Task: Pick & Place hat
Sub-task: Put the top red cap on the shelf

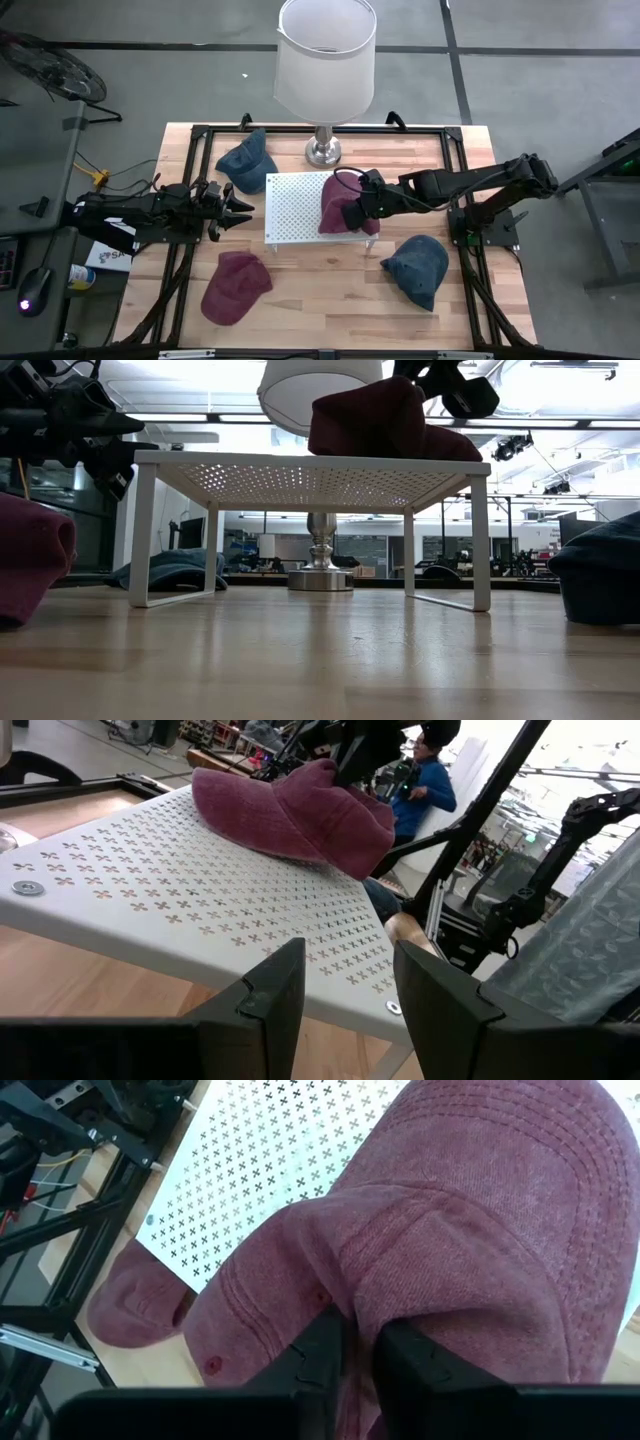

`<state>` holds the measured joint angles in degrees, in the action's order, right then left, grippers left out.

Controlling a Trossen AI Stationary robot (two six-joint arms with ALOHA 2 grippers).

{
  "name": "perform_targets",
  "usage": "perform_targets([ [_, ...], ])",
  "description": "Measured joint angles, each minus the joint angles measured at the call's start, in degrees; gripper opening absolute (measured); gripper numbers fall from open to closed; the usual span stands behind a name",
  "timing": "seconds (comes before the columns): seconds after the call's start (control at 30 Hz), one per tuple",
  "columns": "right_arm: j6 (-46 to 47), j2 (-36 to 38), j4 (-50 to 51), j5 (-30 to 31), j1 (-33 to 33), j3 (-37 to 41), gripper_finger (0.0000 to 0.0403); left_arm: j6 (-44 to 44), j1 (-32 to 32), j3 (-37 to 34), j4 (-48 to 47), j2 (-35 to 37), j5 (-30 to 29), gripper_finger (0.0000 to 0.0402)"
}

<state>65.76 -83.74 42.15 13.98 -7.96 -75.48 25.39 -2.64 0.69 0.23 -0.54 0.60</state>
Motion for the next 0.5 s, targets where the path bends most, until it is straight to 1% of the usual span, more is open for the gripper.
perform_targets([
  [0.23,0.0,0.0,0.0,-0.2,0.0,0.0,0.0053,0.0,0.0,0.0,0.0,0.0,0.0,0.0154],
  [0.37,-0.2,0.0,0.0,-0.5,0.0,0.0,0.0073,0.0,0.0,0.0,0.0,0.0,0.0,0.0154],
  [0.5,-0.2,0.1,0.0,-0.9,0.0,0.0,0.0104,0.0,0.0,0.0,0.0,0.0,0.0,0.0154],
])
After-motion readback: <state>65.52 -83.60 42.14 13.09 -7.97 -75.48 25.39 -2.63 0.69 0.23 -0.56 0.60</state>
